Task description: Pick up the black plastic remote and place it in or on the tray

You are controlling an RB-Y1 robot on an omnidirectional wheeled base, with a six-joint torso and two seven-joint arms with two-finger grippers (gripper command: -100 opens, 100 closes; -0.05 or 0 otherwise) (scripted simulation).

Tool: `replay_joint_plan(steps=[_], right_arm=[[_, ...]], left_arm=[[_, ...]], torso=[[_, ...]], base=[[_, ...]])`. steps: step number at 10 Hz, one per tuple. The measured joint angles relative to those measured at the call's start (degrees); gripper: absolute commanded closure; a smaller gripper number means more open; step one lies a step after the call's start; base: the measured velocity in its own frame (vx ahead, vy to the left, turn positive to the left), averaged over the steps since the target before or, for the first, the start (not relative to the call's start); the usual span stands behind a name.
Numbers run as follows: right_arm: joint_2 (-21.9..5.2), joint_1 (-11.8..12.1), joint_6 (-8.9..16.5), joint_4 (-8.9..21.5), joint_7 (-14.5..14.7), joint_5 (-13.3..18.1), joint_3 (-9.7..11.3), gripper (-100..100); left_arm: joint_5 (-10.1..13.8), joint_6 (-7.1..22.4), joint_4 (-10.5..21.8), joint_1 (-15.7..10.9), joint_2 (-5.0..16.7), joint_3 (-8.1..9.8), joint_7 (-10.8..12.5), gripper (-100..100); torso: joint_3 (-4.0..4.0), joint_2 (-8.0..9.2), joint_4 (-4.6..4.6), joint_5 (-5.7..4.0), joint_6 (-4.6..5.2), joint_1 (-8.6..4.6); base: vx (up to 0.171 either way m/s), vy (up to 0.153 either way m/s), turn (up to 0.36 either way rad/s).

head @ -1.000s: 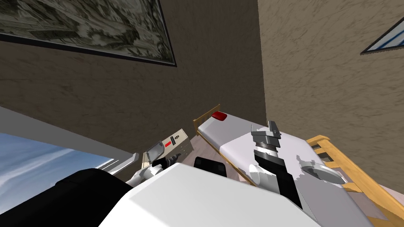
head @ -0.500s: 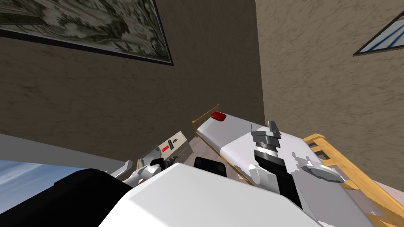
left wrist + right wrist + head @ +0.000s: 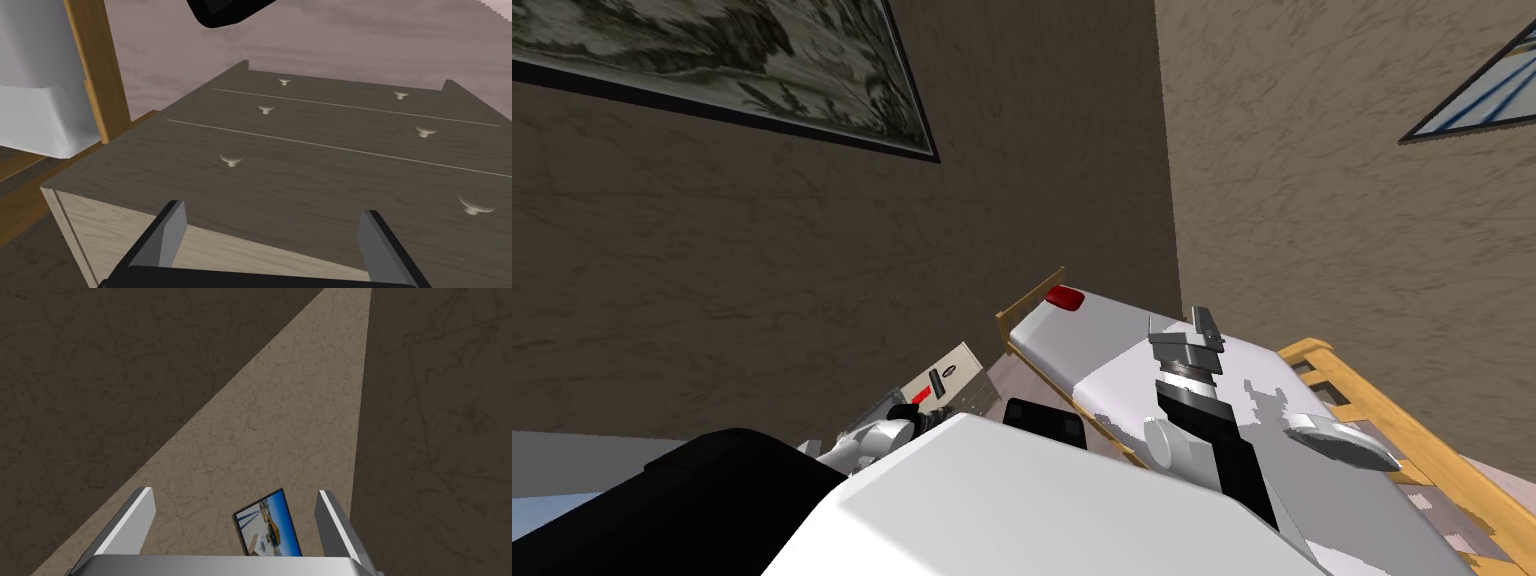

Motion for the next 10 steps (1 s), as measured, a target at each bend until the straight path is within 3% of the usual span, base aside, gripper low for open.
replay_joint_plan(steps=[2, 3, 5, 7, 10], right_arm=[[0.0, 0.0, 0.0, 0.0, 0.0, 0.0, 0.0, 0], [0.0, 0.0, 0.0, 0.0, 0.0, 0.0, 0.0, 0], [0.0, 0.0, 0.0, 0.0, 0.0, 0.0, 0.0, 0], [0.0, 0.0, 0.0, 0.0, 0.0, 0.0, 0.0, 0], [0.0, 0.0, 0.0, 0.0, 0.0, 0.0, 0.0, 0]], left_arm=[[4.8, 0.8, 3.8, -1.5, 0.2, -2.25, -4.6, -100], [5.6, 2.2, 4.3, -1.4, 0.8, -2.53, -5.9, -100], [6.1, 4.3, 5.2, -1.1, 1.6, -3.34, -6.9, -100], [8.4, 4.9, 6.7, -1.8, 1.6, -3.85, -9.3, -100], [8.7, 5.0, 6.8, -1.9, 1.6, -3.9, -9.5, -100]], torso=[[-0.04, -0.08, -0.01, 0.0, 0.02, 0.0], [-0.09, -0.16, -0.03, 0.0, 0.03, 0.04], [0.08, 0.15, 0.03, 0.01, 0.02, 0.08], [0.23, 0.42, 0.09, -0.05, -0.03, -0.3], [0.27, 0.47, 0.1, -0.07, -0.02, -0.33]], base=[[0.161, 0.066, -0.088], [0.069, 0.096, -0.266], [0.048, 0.063, -0.166], [-0.011, -0.014, 0.041], [0.0, 0.0, 0.0]])
